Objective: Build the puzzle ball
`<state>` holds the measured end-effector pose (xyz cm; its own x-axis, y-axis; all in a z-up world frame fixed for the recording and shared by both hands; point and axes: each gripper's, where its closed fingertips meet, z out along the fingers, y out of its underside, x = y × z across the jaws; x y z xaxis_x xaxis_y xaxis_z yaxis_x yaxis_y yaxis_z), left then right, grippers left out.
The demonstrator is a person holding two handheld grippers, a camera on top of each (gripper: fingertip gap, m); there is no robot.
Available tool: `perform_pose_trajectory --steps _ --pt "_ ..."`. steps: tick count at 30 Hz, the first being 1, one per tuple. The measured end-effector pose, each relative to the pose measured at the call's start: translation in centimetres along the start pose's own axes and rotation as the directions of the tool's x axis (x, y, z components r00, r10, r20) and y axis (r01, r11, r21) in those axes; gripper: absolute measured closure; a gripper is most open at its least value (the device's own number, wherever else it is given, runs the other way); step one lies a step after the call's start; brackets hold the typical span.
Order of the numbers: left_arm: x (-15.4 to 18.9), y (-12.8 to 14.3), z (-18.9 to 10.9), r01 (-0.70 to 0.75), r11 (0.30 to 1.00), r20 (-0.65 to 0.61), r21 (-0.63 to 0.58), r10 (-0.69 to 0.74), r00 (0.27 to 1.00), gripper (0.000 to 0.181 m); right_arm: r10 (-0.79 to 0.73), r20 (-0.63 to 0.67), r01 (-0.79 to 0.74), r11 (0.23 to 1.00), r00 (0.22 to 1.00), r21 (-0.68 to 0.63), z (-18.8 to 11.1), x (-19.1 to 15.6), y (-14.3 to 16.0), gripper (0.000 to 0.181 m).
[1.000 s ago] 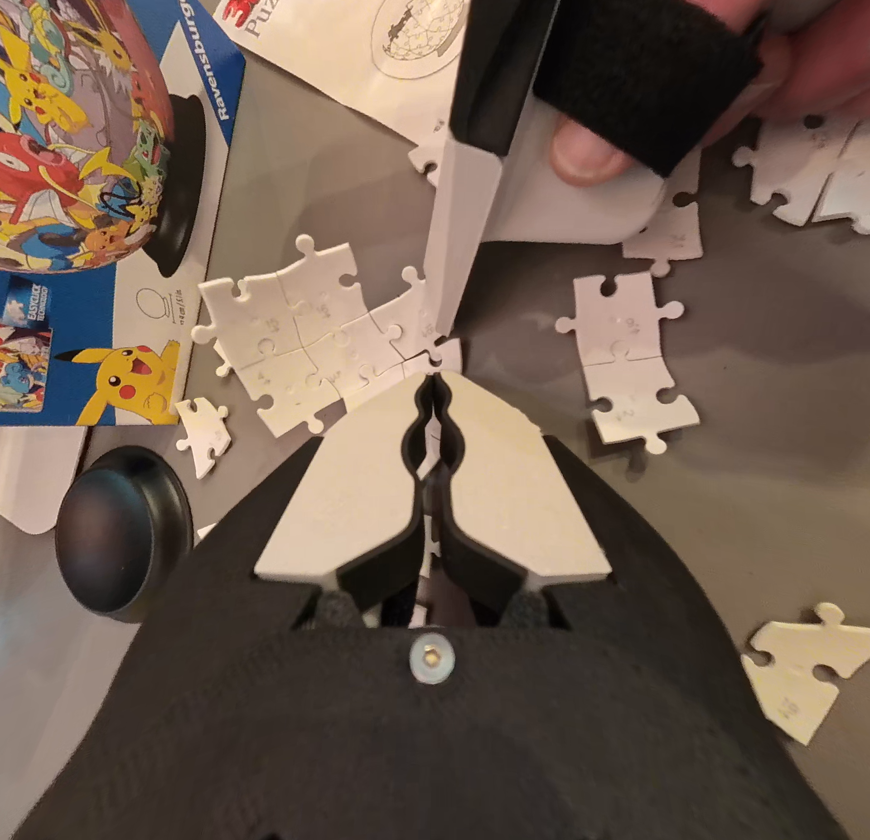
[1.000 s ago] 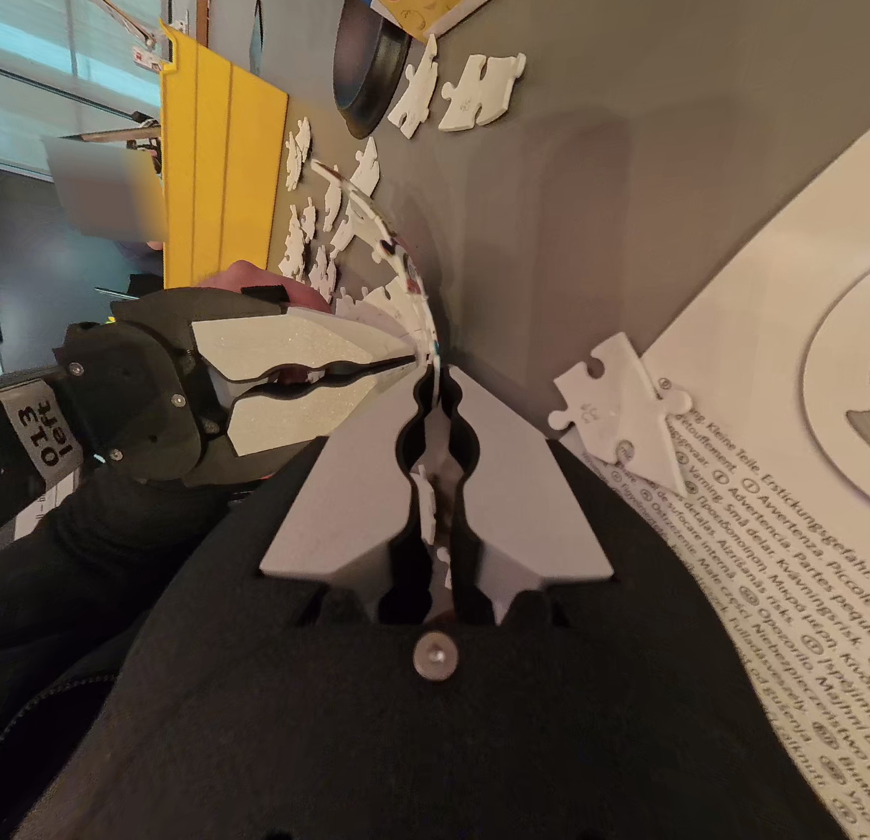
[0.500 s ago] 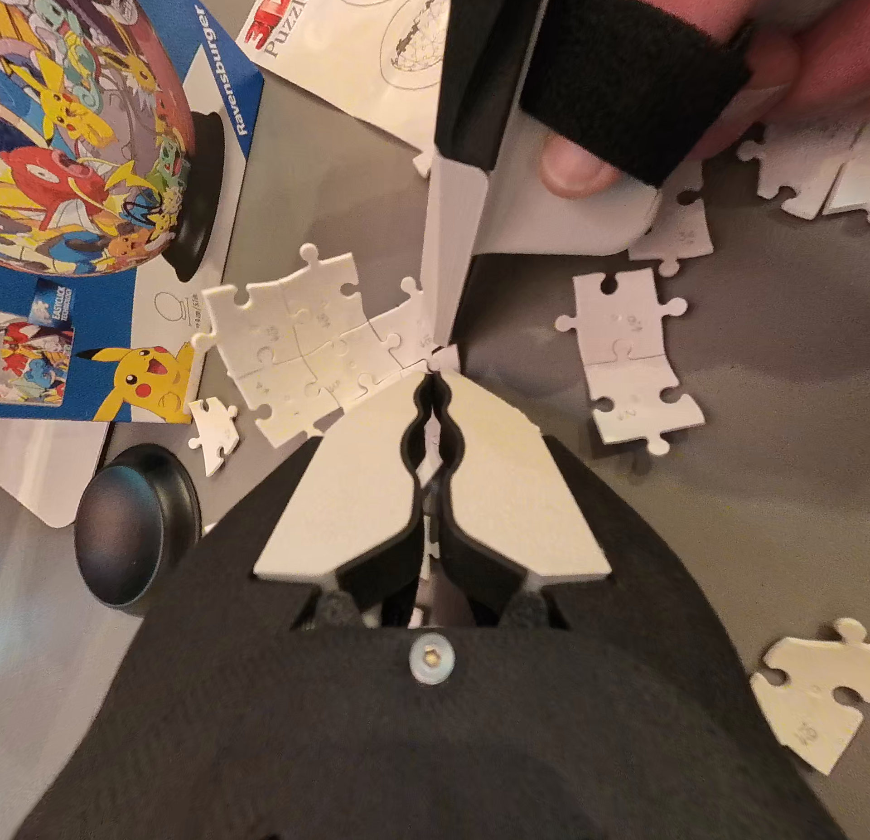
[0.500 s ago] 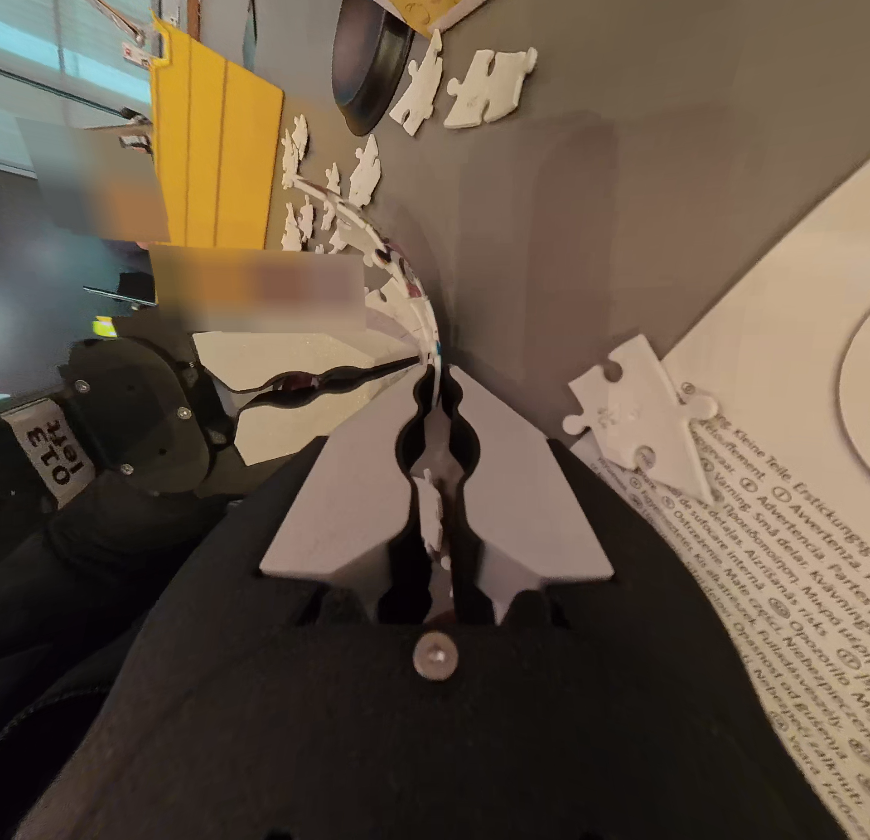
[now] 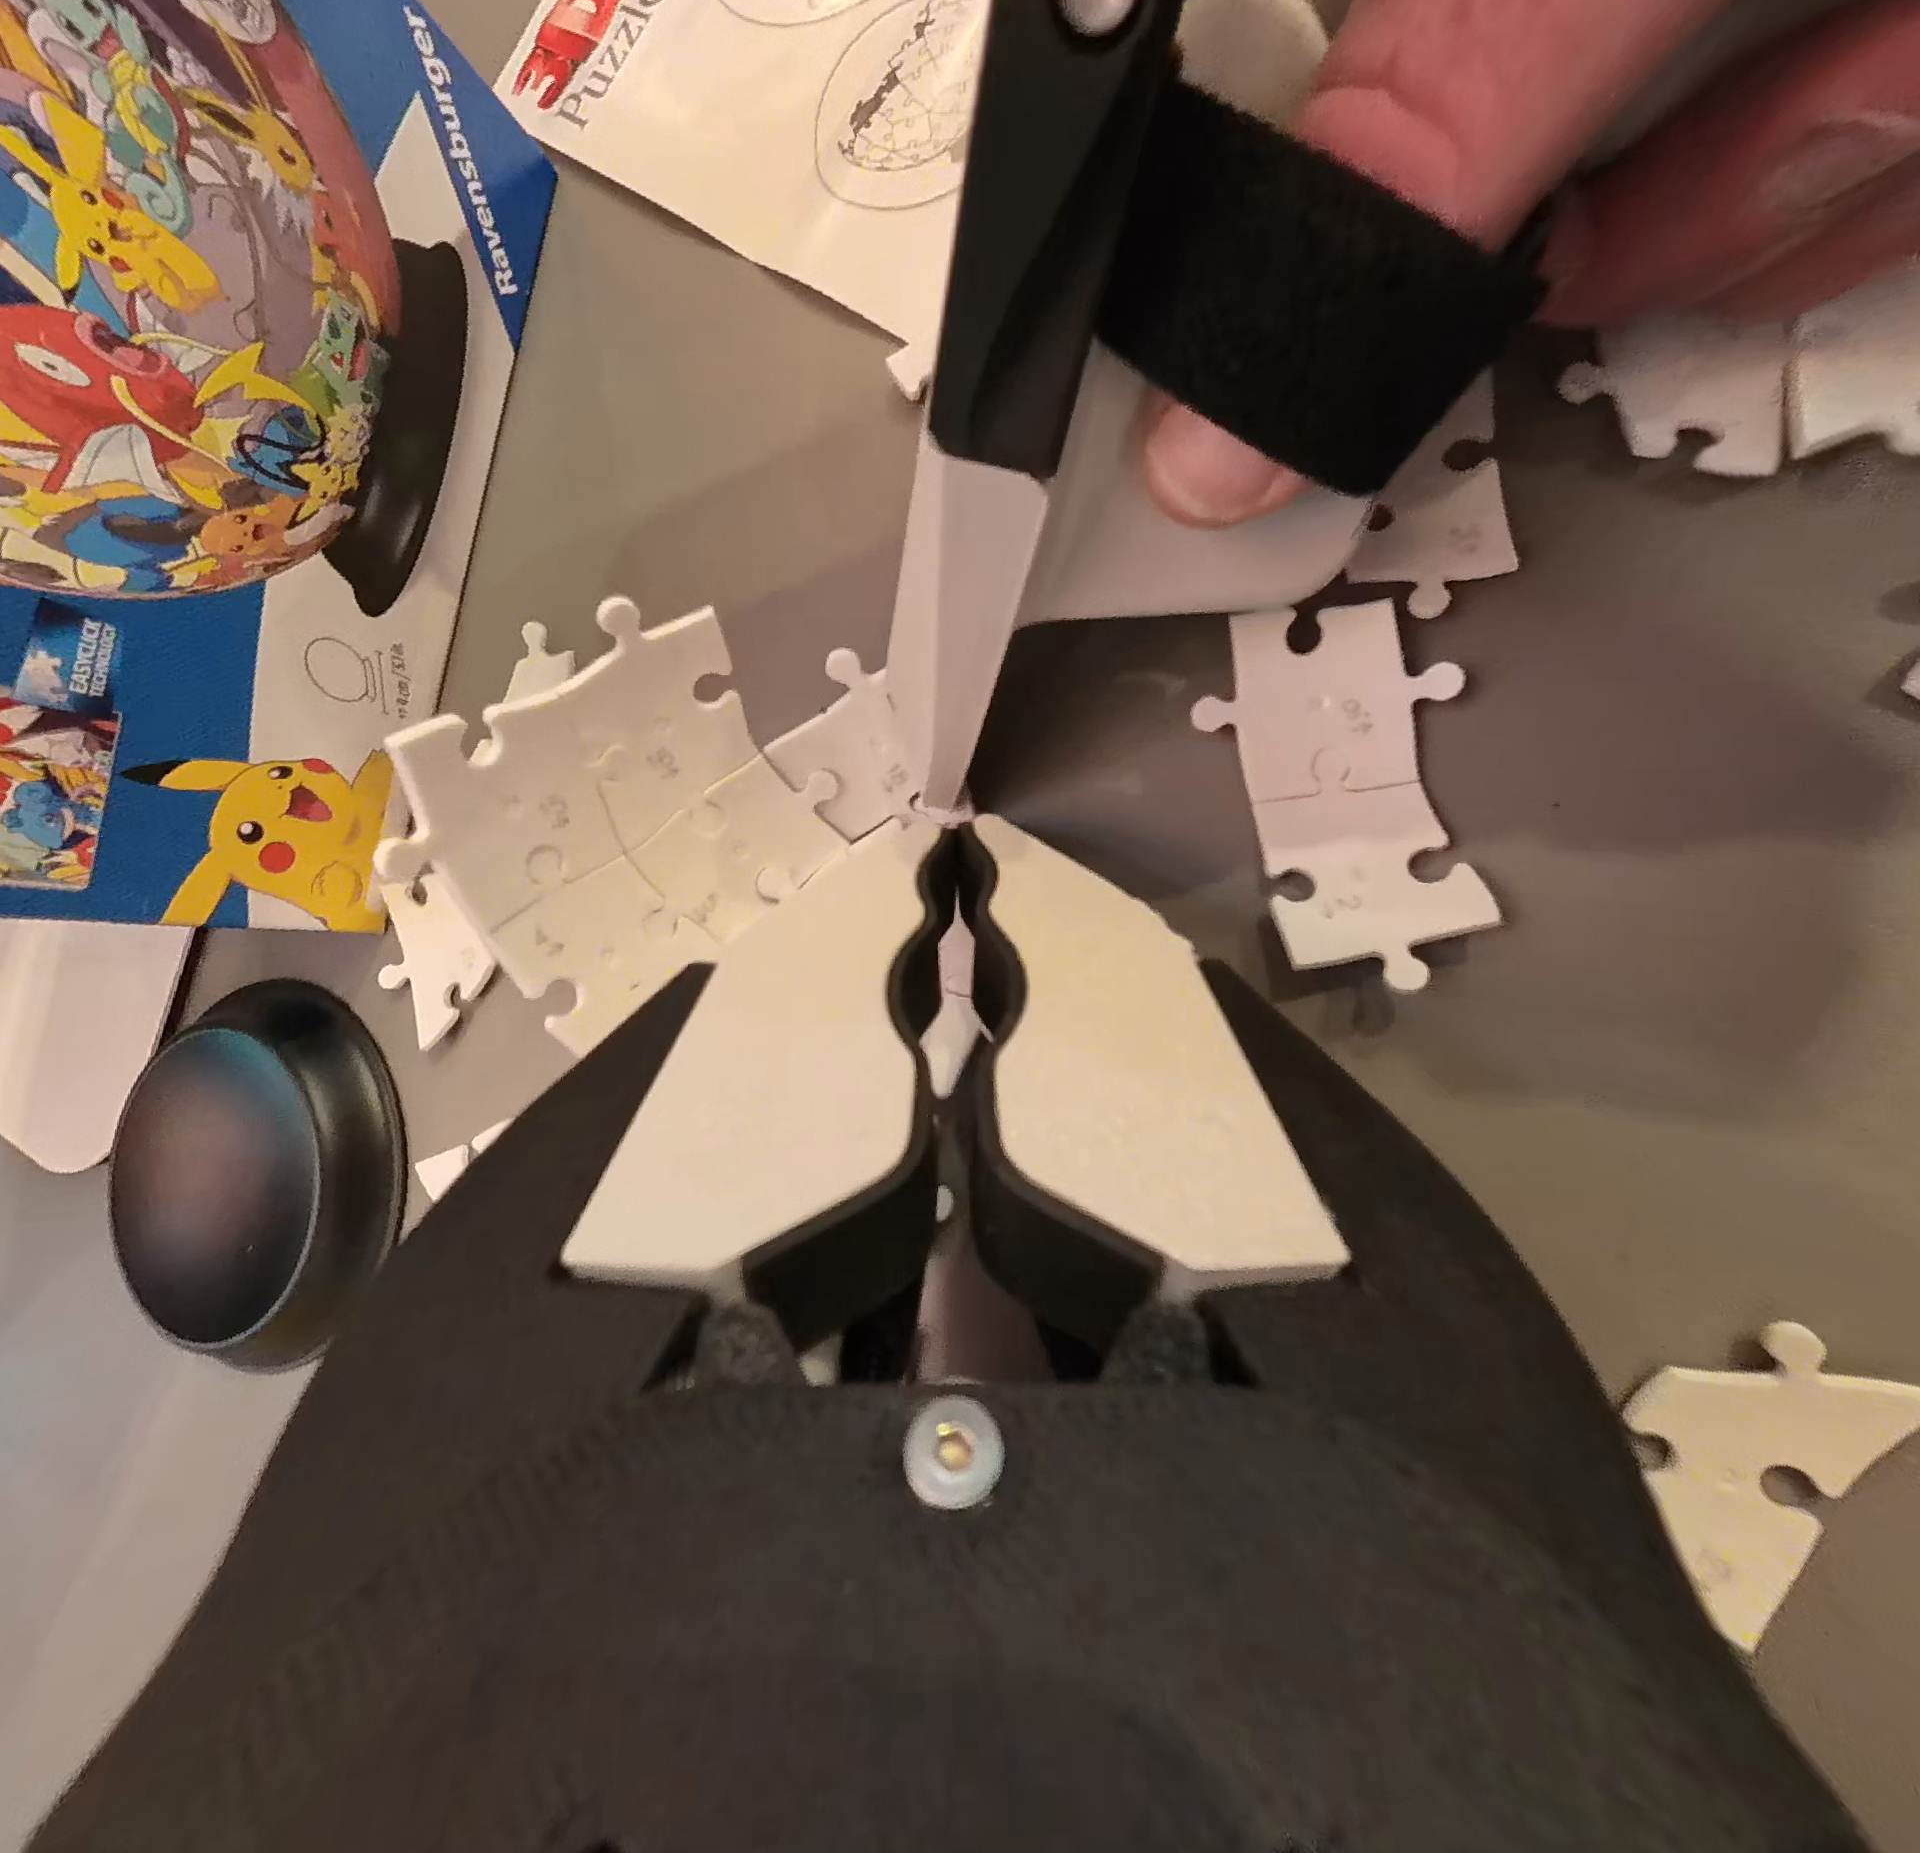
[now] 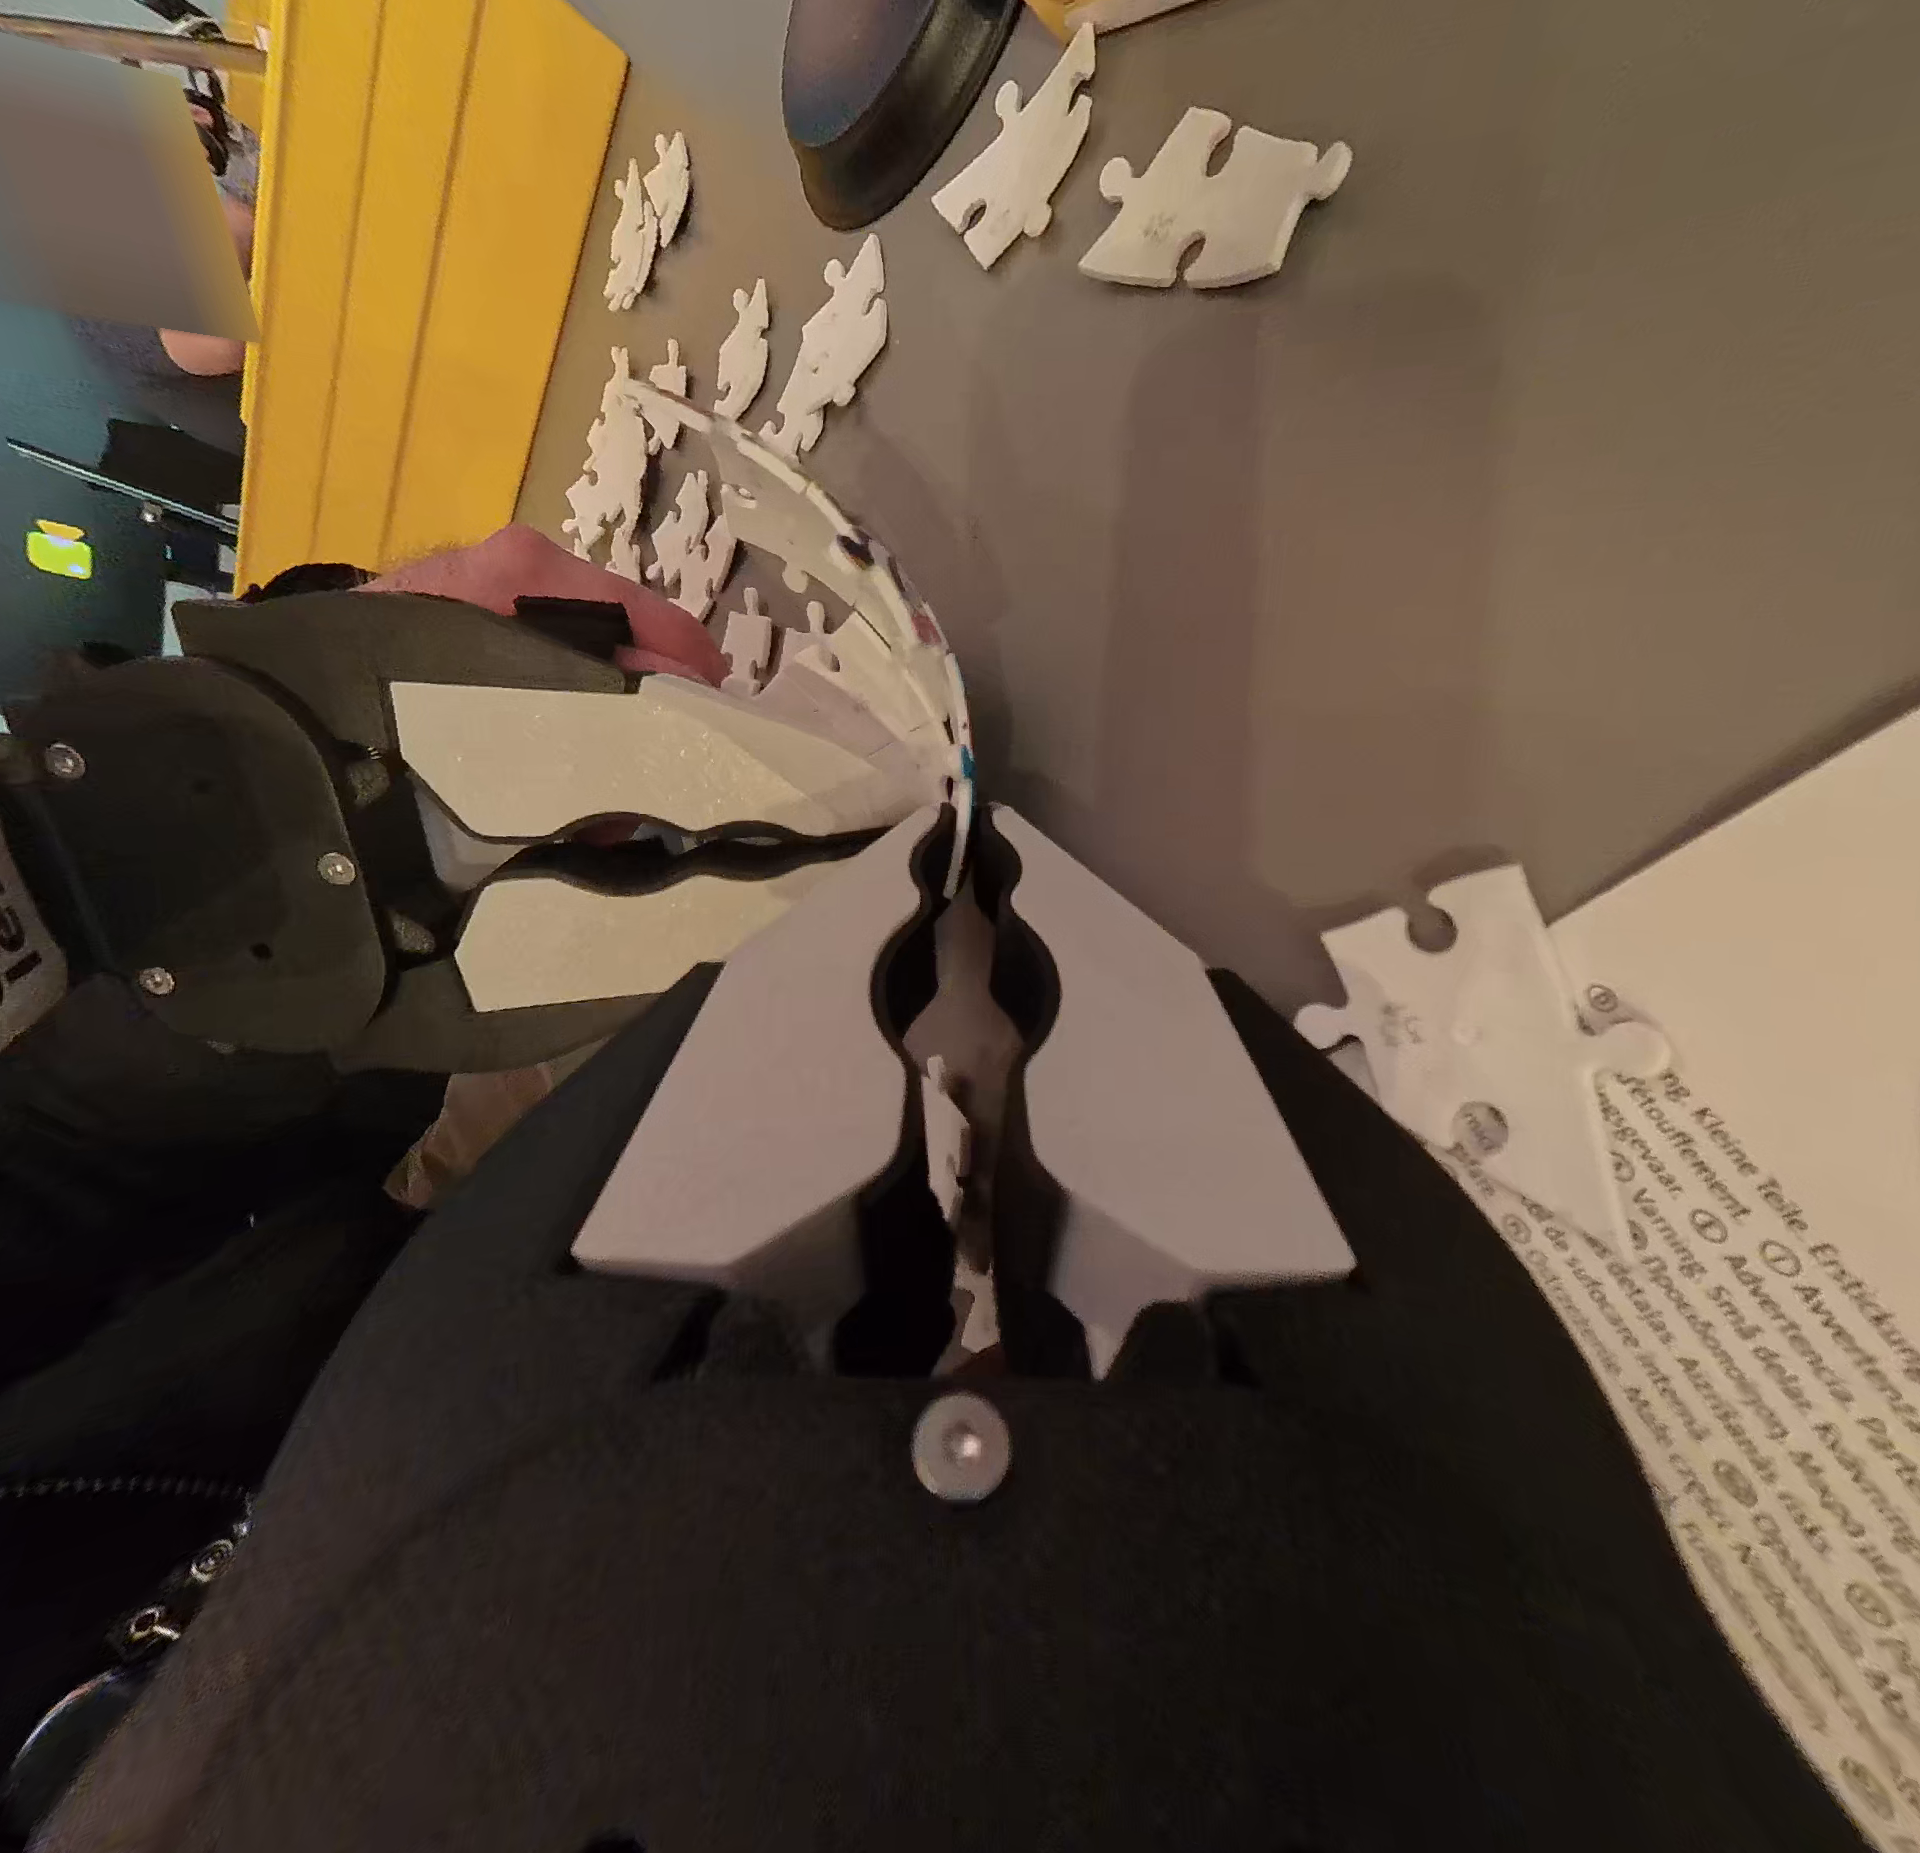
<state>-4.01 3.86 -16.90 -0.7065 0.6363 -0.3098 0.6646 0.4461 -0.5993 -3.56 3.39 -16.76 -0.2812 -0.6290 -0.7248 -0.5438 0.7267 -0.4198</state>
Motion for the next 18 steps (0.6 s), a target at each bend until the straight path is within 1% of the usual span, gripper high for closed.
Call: perform_pose_trajectory --steps 3,7,9,10,11,12,14,15,17,18 --pt "-0.5 -0.7 -1.0 0.027 0.998 -0.003 0.054 -0.027 1.0 0.181 -0.021 0.011 0.021 1.0 1.0 -0.003 -0.1 -0.1 0.0 0.18" --pt "-2.9 -1.3 -3.3 0.045 0.993 0.054 0.11 -0.051 0.997 0.181 -0.054 0.012 0.054 0.999 0.998 0.003 -0.4 -0.4 -0.2 0.18" --pt "-4.3 -1.2 -4.3 0.068 0.99 0.098 0.126 -0.08 0.992 0.16 -0.069 0.001 0.069 0.998 0.998 0.006 -0.6 -0.4 -0.3 0.18" --pt "-4.8 -1.0 -4.7 0.077 0.988 0.108 0.135 -0.092 0.99 0.153 -0.075 -0.002 0.075 0.997 0.997 0.01 -0.8 -0.4 -0.4 0.18" --pt "-5.1 -0.9 -5.0 0.085 0.986 0.108 0.145 -0.101 0.989 0.151 -0.078 -0.012 0.078 0.997 0.997 0.013 -0.9 -0.4 -0.5 0.18" --pt "-5.2 -0.7 -5.3 0.09 0.985 0.105 0.146 -0.106 0.989 0.152 -0.088 -0.03 0.088 0.996 0.996 0.001 -0.9 -0.1 -0.4 0.18" --pt "-5.6 0.1 -5.2 0.097 0.988 0.11 0.124 -0.111 0.988 0.151 -0.095 -0.025 0.095 0.995 0.995 -0.001 -0.9 -0.2 -0.4 0.18" --pt "-5.6 0.4 -5.0 0.116 0.987 0.086 0.113 -0.127 0.988 0.149 -0.099 -0.028 0.099 0.995 0.995 -0.002 -0.9 -0.1 -0.5 0.18" --pt "-4.6 1.1 -4.0 0.169 0.984 -0.004 0.049 -0.169 0.986 0.139 -0.11 -0.029 0.11 0.994 0.994 -0.006 -0.9 -0.1 -0.5 0.18" --pt "-4.4 1.3 -3.6 0.171 0.985 -0.02 0.032 -0.171 0.985 0.138 -0.116 -0.025 0.116 0.993 0.993 -0.007 -0.9 -0.2 -0.5 0.18"
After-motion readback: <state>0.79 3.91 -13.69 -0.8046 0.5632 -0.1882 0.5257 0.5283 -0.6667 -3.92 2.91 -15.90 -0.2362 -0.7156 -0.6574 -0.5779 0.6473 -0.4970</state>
